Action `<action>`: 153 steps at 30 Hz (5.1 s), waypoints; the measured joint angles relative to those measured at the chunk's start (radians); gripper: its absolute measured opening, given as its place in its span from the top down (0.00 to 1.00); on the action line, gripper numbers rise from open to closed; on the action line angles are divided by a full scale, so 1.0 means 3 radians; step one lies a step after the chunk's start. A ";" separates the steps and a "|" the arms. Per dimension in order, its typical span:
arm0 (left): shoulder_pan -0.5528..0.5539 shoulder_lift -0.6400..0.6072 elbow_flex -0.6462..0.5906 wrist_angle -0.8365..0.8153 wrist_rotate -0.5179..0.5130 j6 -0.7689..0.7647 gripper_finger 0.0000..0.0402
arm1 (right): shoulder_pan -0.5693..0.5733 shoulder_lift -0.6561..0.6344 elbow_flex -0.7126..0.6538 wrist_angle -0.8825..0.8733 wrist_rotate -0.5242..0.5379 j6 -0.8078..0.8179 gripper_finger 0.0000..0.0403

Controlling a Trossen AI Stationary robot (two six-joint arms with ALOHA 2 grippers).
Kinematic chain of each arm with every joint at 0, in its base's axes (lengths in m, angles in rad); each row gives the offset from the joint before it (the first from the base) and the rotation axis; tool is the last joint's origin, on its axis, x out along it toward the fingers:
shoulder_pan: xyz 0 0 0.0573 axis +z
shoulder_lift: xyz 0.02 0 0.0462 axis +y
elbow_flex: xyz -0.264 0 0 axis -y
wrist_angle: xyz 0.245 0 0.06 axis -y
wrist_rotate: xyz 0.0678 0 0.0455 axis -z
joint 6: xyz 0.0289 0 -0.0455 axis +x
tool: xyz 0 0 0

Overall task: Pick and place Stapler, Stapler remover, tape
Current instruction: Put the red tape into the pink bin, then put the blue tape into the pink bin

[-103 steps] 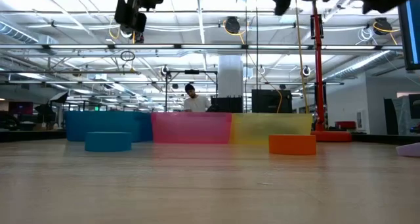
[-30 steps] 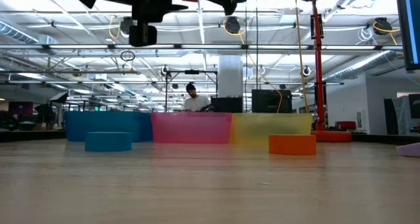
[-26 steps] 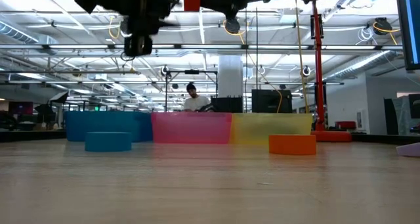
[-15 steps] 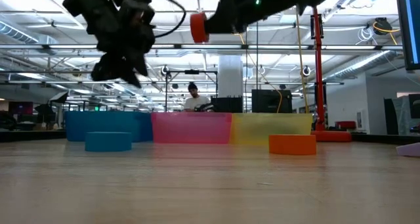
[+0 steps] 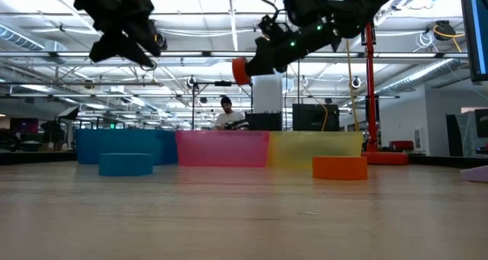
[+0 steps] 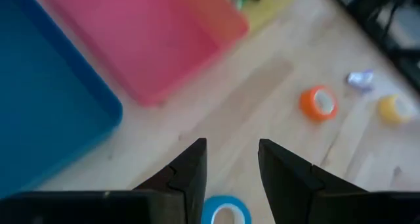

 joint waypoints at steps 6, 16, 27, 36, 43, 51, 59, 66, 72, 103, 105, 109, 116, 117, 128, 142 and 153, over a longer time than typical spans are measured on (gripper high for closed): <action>-0.0011 -0.0386 0.0002 -0.0003 -0.0171 -0.0014 0.66 | 0.0023 0.0319 0.0293 0.0209 -0.0457 0.0151 0.91; -0.0011 -0.0547 0.0004 -0.0061 -0.0196 -0.0040 0.66 | 0.0176 0.0452 0.0304 0.0918 -0.0410 0.0580 0.92; -0.0011 -0.0546 0.0004 -0.0066 -0.0196 -0.0033 0.66 | 0.0282 0.0458 0.0645 -0.0500 0.0174 0.0505 0.92; -0.0009 -0.0543 0.0004 -0.0064 -0.0199 0.0131 0.66 | 0.0194 0.0808 0.1600 -0.1772 -0.0065 0.0722 0.92; -0.0011 -0.0543 0.0004 -0.0065 -0.0192 0.0191 0.66 | 0.0056 0.1417 0.2430 -0.2731 -0.0401 0.0997 0.92; -0.0011 -0.0543 0.0004 -0.0068 -0.0192 0.0235 0.66 | -0.0087 0.1905 0.3005 -0.3506 -0.0530 0.1146 0.91; -0.0007 -0.0543 0.0004 -0.0069 -0.0231 0.0354 0.66 | -0.0221 0.2082 0.3008 -0.4073 -0.0607 0.1176 0.91; -0.0007 -0.0543 0.0004 -0.0067 -0.0257 0.0364 0.66 | -0.0195 0.2201 0.2994 -0.4058 -0.0583 0.1119 0.91; -0.0007 -0.0543 0.0004 -0.0065 -0.0258 0.0365 0.66 | -0.0193 0.2190 0.2985 -0.4106 -0.0338 0.1038 0.90; -0.0094 -0.0530 0.0004 -0.0050 -0.0089 0.0481 0.66 | 0.0012 0.1618 0.2935 -0.4440 -0.0534 0.0755 0.70; -0.0165 -0.0498 0.0004 -0.0047 -0.0076 0.0507 0.66 | 0.0109 0.1460 0.2934 -0.4531 -0.0522 0.0675 0.71; -0.0374 -0.0332 0.0004 -0.0043 -0.0076 0.0570 0.66 | 0.0319 0.1099 0.2739 -0.4439 -0.0517 0.0532 0.73; -0.0655 0.0260 0.0003 -0.0035 -0.0049 0.0518 0.66 | 0.0566 0.0214 0.1680 -0.3574 -0.0502 0.0656 0.74; -0.0674 0.0345 0.0003 -0.0035 -0.0007 0.0512 0.66 | 0.0580 0.0065 0.1481 -0.3416 -0.0497 0.0716 0.74; -0.0666 0.1097 0.0003 -0.0036 0.0400 -0.0069 0.66 | 0.0588 -0.1497 -0.0382 -0.1624 -0.0513 0.1302 0.75; -0.0447 0.1665 0.0003 -0.0053 0.0604 -0.0601 0.66 | 0.0588 -0.2146 -0.1124 -0.0825 -0.0515 0.1571 0.76; -0.0396 0.1681 0.0003 -0.0071 0.0534 -0.0873 0.66 | 0.0588 -0.2145 -0.1124 -0.0817 -0.0516 0.1465 0.76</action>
